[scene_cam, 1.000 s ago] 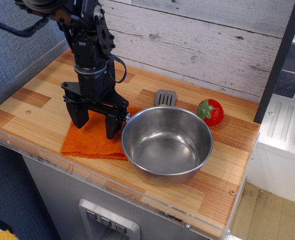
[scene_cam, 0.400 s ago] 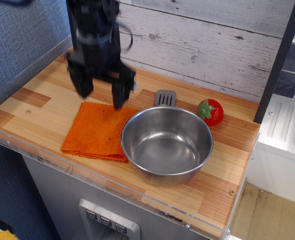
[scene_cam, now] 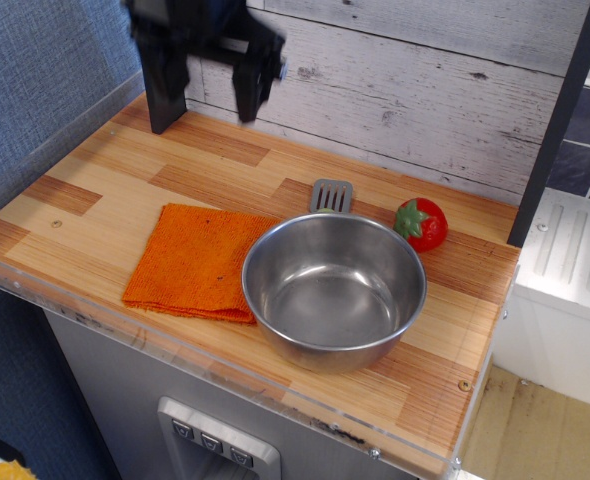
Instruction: Move cloth directly touching left side of silver bowl.
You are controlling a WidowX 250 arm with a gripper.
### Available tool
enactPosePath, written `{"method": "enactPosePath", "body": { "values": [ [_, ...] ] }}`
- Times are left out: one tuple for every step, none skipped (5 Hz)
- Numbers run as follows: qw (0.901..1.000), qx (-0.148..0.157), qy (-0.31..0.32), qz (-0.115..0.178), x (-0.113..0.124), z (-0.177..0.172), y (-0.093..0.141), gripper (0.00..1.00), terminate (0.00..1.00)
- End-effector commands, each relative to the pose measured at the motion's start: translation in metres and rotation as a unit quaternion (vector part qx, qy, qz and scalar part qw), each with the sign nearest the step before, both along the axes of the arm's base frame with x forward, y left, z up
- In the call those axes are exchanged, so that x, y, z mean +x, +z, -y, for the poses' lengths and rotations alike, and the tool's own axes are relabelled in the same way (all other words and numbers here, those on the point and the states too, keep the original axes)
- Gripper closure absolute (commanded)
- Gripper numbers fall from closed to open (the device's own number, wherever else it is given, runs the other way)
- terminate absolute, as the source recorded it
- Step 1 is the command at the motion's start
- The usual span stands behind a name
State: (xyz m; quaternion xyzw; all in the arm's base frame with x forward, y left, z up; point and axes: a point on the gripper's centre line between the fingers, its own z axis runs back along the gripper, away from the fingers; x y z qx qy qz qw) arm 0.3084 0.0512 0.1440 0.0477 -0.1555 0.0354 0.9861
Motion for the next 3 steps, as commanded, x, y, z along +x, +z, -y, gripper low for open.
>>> {"method": "enactPosePath", "body": {
  "values": [
    [0.9988, -0.009, 0.004, 0.047, -0.0044, 0.0039, 0.0291, 0.0, 0.0],
    [0.9988, -0.009, 0.004, 0.047, -0.0044, 0.0039, 0.0291, 0.0, 0.0],
    [0.9988, -0.009, 0.004, 0.047, -0.0044, 0.0039, 0.0291, 0.0, 1.0]
  ]
}}
